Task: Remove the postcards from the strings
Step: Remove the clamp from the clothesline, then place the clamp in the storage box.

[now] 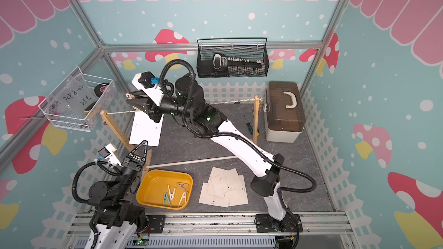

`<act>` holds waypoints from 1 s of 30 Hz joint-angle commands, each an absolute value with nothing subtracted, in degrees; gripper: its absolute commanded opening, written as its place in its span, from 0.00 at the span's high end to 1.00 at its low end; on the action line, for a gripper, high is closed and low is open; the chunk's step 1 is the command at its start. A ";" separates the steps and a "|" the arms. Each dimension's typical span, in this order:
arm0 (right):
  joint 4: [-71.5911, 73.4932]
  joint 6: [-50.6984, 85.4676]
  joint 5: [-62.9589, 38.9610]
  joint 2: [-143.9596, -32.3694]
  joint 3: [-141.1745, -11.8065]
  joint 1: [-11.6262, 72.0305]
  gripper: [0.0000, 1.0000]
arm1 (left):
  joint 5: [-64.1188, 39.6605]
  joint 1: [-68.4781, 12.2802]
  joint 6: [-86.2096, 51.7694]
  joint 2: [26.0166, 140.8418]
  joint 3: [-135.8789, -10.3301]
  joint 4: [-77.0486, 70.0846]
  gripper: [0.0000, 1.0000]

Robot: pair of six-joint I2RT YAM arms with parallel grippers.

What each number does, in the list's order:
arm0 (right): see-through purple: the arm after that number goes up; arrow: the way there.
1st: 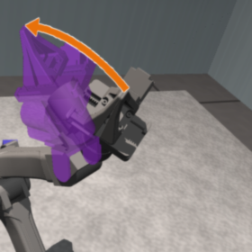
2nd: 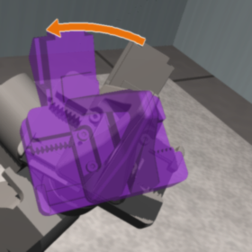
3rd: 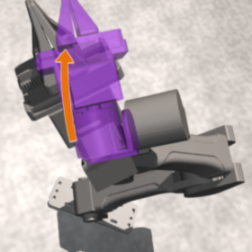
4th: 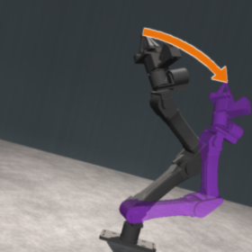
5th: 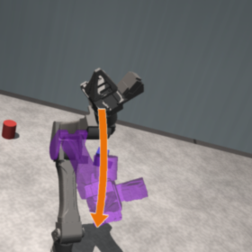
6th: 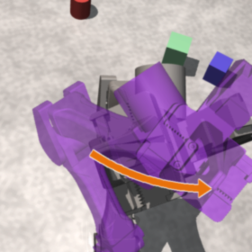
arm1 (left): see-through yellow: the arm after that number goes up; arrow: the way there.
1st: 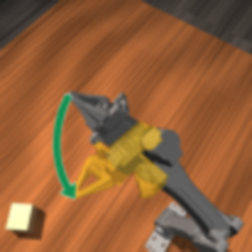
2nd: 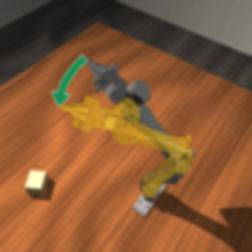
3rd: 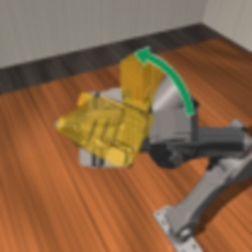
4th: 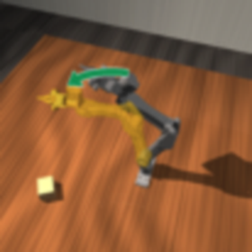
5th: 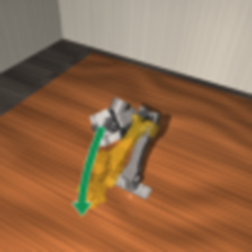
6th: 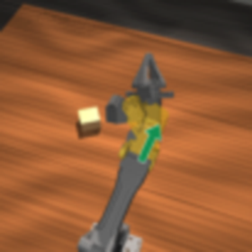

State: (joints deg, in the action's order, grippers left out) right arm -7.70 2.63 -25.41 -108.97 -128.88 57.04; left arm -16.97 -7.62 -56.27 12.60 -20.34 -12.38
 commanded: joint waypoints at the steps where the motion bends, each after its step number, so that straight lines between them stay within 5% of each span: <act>1: -1.59 -2.19 -23.70 -99.08 -117.16 57.04 0.78 | -24.60 -7.47 -45.68 15.62 -26.67 3.07 1.00; 14: 17.90 -2.27 -19.71 -73.88 -67.62 57.04 0.75 | -29.78 -7.51 -27.94 30.24 -41.00 19.64 1.00; 21: 30.75 7.34 -22.94 -79.09 -54.23 58.23 0.75 | -28.44 -7.55 -23.85 33.55 -44.68 22.36 1.00; 30: 35.64 10.32 -29.51 -93.49 -56.36 63.68 0.74 | -27.36 -7.57 -23.92 34.87 -45.61 21.55 1.00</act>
